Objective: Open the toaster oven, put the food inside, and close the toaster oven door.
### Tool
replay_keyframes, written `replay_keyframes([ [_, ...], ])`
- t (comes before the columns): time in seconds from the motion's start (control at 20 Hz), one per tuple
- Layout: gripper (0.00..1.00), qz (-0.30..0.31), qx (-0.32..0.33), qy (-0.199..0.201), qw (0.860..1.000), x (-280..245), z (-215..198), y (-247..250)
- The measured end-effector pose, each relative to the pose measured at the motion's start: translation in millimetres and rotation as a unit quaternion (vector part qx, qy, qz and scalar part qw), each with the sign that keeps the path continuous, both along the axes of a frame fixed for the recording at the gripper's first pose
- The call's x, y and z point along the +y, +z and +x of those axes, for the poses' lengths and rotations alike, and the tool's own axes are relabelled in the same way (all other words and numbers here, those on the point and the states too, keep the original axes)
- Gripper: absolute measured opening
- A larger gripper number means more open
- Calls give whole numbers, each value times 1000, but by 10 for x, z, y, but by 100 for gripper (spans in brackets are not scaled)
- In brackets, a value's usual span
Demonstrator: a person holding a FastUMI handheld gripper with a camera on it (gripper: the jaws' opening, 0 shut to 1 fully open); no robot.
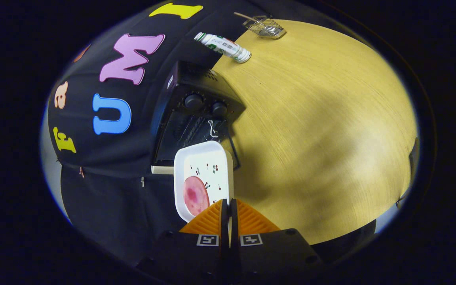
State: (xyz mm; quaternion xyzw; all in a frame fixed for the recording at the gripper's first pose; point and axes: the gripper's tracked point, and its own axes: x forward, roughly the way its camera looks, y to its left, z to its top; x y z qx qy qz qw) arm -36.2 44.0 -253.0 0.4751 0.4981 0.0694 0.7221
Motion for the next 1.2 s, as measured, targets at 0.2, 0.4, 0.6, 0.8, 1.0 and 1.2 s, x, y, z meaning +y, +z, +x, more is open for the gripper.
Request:
replay_keyframes([
  [0.2,5,4,-8,-8,1000,435,242,-37],
  [0.4,5,-6,-7,-12,1000,662,436,-109],
  [0.6,5,2,-10,-57,998,784,753,-142],
  [0.8,5,22,-6,-104,994,866,1089,-198],
  [1.0,5,38,-9,-148,988,934,1420,-287],
  [1.2,5,47,-3,-173,984,1083,1665,-425],
])
